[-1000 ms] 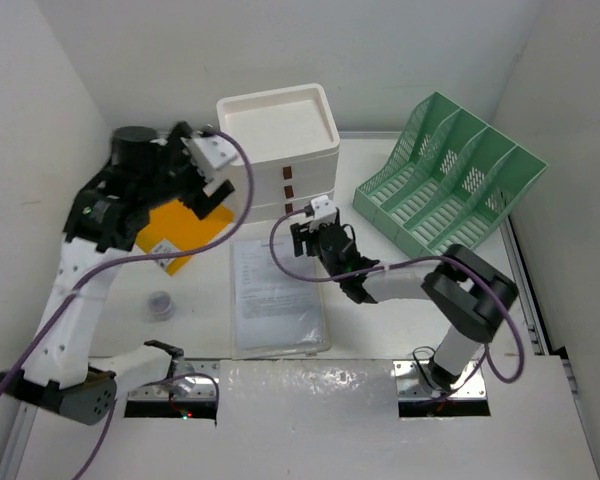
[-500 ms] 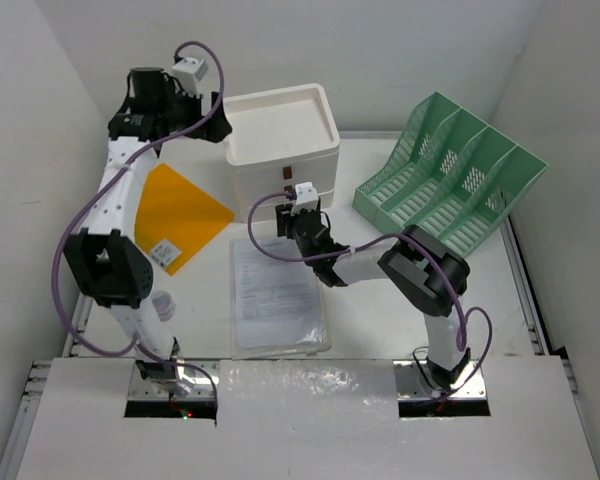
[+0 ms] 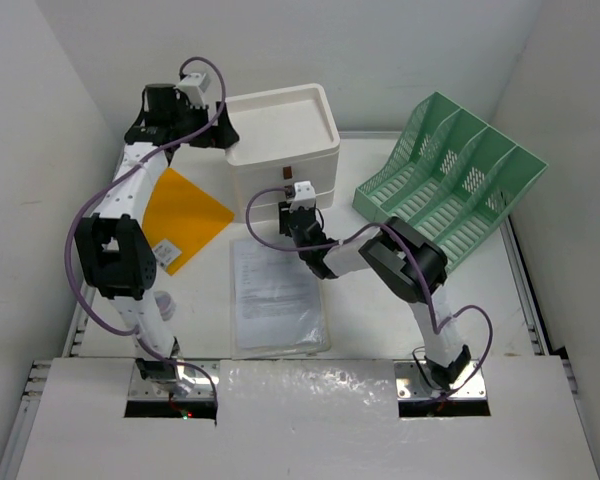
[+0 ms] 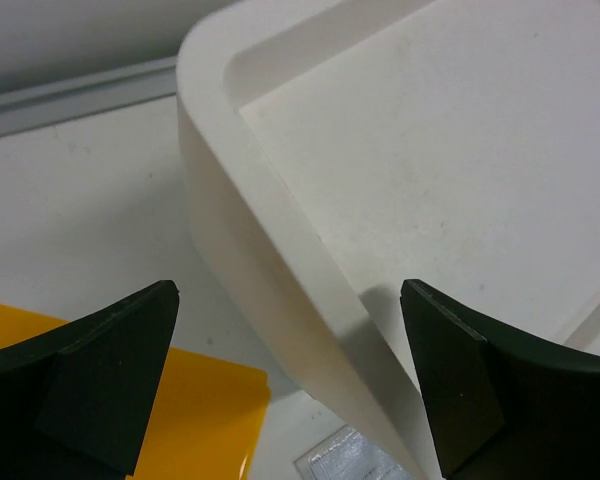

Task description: Organize the desk

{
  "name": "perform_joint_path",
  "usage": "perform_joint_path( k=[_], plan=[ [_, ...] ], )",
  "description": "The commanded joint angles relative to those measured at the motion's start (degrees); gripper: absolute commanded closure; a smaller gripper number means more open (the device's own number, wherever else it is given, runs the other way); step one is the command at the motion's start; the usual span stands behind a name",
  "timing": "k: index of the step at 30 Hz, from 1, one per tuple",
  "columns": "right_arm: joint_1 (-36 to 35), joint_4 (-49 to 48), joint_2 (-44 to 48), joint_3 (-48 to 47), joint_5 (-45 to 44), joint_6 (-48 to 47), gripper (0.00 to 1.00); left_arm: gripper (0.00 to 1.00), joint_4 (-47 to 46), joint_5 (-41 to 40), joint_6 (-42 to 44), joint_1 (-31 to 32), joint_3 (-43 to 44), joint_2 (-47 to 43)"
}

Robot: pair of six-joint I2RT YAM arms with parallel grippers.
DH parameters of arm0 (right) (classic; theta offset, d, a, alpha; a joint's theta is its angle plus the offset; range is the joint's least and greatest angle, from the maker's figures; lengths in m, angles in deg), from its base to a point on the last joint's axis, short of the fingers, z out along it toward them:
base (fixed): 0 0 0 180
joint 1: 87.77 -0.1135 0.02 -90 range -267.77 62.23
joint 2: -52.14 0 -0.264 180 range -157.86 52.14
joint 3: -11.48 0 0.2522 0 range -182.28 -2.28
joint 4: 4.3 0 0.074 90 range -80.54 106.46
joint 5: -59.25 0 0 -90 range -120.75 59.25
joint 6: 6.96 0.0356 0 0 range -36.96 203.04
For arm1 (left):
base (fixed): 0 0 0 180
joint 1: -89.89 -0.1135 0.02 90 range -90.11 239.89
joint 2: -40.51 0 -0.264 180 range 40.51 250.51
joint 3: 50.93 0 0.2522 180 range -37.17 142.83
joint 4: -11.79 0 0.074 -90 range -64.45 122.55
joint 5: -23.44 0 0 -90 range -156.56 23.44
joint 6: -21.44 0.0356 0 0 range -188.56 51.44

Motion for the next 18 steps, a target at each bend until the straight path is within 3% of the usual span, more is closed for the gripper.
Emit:
perform_joint_path(
  k=[1,10,16,18],
  plan=[
    [0.89,-4.31,-0.73,-3.73,-1.42,0.87,0.53,0.08,-5.47,2.01,-1.50,-0.31,-2.58,0.42],
    [2.47,-2.81,-4.07,-6.81,-0.71,2.89,0.60,0.09,-6.45,2.80,-1.58,-0.31,-3.21,0.51],
    [3.17,-1.93,-4.77,-7.34,1.65,3.76,0.78,0.10,-6.62,2.98,-1.32,-0.31,-3.47,0.95],
    [3.26,-3.42,-4.68,-6.21,1.66,3.77,0.91,0.10,-6.71,3.15,-1.41,-0.23,-3.47,1.03]
  ],
)
